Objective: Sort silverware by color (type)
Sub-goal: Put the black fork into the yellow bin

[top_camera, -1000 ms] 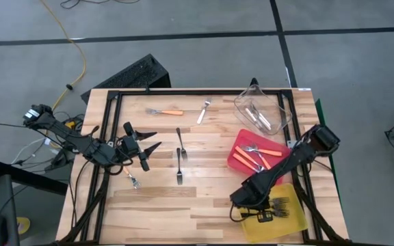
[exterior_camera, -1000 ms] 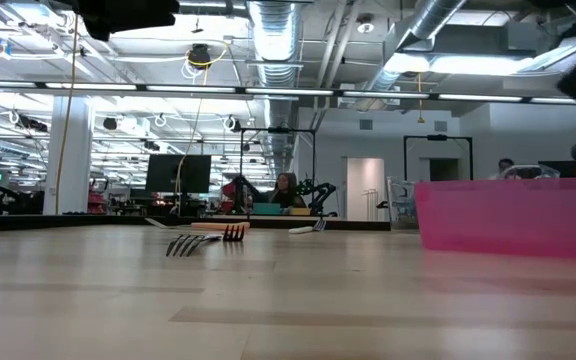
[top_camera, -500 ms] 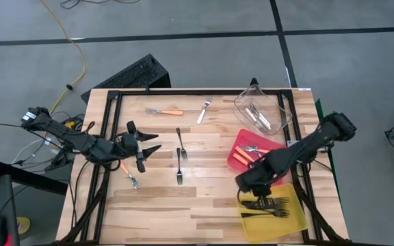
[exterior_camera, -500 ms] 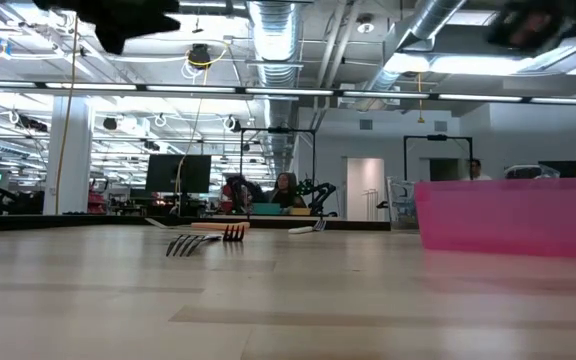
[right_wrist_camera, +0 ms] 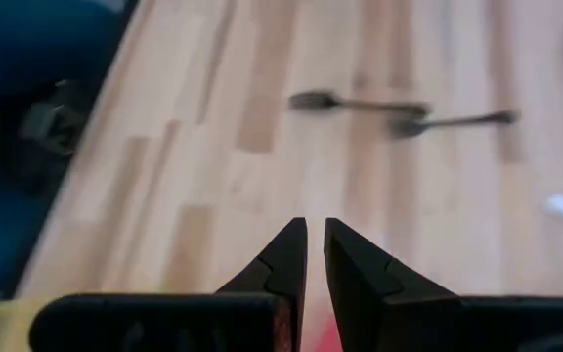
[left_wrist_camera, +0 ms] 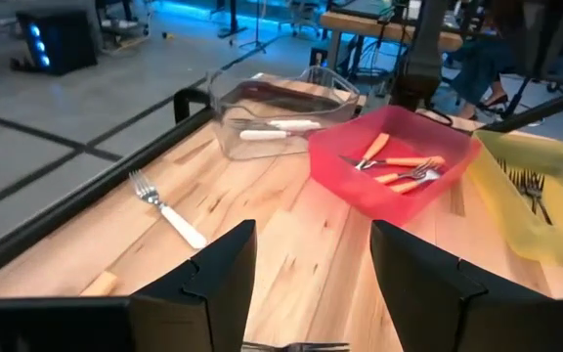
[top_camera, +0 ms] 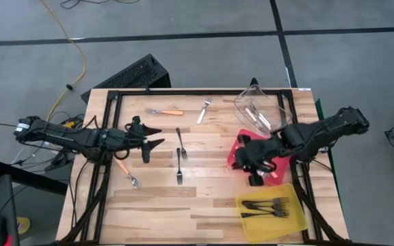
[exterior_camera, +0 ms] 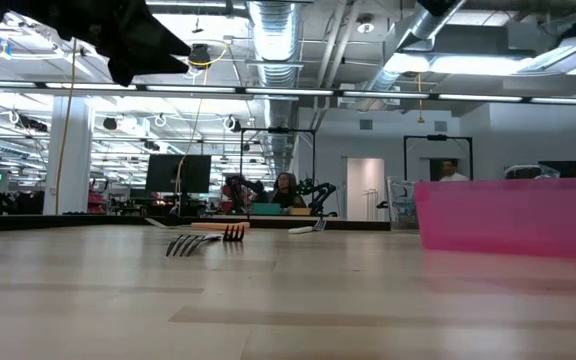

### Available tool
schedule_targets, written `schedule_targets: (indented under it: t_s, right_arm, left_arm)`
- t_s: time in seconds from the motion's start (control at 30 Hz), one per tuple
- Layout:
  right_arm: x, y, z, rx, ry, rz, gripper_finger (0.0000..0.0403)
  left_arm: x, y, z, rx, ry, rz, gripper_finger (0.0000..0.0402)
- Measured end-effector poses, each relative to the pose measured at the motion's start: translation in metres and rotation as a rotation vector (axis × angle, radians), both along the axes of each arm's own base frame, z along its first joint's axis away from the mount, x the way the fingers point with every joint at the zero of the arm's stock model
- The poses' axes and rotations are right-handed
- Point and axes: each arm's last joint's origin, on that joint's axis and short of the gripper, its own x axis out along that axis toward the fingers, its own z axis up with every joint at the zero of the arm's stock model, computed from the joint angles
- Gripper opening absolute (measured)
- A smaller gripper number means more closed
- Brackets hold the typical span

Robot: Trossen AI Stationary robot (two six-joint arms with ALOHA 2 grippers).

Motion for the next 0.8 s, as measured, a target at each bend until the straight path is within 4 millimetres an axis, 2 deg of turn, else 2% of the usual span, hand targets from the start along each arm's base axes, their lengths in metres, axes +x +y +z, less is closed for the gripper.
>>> schedule_targets:
  t_s: [0.3, 0.4, 0.67, 0.8]
  right_arm:
    - [0.013, -0.034, 0.012, -0.162, -0.160, -0.003, 0.0077]
    - [0.016, -0.043, 0.014, -0.210, -0.185, 0.005, 0.0107]
    - [0.016, -0.065, 0.016, -0.232, -0.189, -0.062, 0.0223]
    - [0.016, -0.073, 0.016, -0.232, -0.185, -0.094, 0.0251]
  left_arm:
    - [0.000, 0.017, -0.003, -0.068, 0.022, 0.013, 0.0193]
    - [-0.001, 0.022, -0.005, -0.076, 0.036, 0.029, 0.0193]
    - [-0.003, 0.033, -0.007, -0.080, 0.062, 0.092, 0.0193]
    - [-0.004, 0.038, -0.009, -0.083, 0.082, 0.124, 0.0193]
